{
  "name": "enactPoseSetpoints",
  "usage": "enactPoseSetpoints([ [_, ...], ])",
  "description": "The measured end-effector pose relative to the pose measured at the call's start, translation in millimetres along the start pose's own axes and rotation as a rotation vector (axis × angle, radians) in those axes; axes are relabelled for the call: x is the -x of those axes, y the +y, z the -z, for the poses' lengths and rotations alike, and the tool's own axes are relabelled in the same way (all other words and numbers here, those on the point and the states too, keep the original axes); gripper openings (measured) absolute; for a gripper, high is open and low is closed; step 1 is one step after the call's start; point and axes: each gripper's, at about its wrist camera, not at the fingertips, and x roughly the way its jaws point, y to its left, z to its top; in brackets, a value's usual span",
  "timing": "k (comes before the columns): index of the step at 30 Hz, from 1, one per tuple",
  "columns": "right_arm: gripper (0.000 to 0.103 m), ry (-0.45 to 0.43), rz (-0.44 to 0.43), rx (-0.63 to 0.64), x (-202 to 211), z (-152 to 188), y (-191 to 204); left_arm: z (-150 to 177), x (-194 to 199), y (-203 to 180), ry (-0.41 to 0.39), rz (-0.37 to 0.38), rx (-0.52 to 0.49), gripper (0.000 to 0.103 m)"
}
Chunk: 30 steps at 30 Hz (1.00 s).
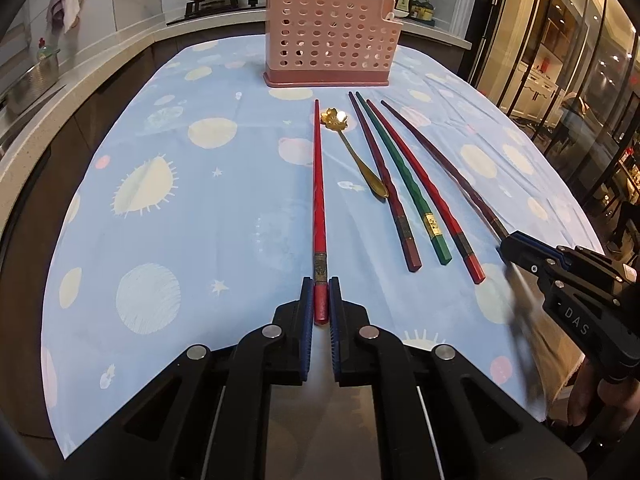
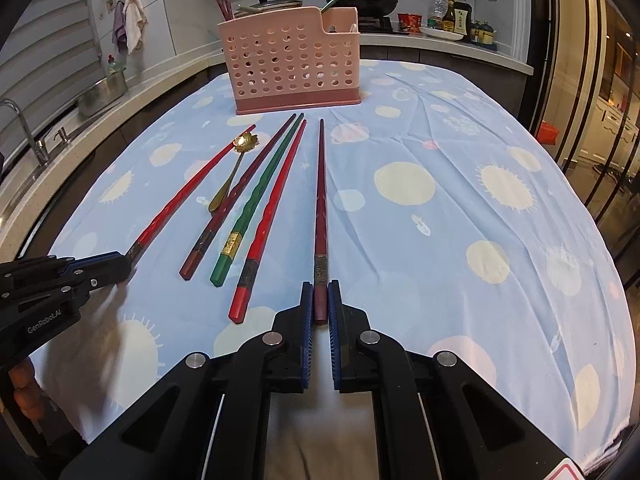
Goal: Organize utensils
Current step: 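Grasp a red chopstick with the left tool while the right tool grasps a dark-red chopstick, then lift both held chopsticks toward the pink holder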
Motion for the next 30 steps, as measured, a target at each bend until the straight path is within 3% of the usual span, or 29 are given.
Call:
enactPoseSetpoints([
  [13, 0.007, -0.161, -0.006, -0.052, 51.9, -43.2, -22.4, -29.9, 47.9, 14.3, -0.136, 0.016, 0.034, 0.007],
  [30, 0.007, -0.350, -0.050, -0.082, 91.9, -114.7, -42.3, -103.6, 96.5, 13.0, -0.362, -0.013, -0.002, 0.007],
])
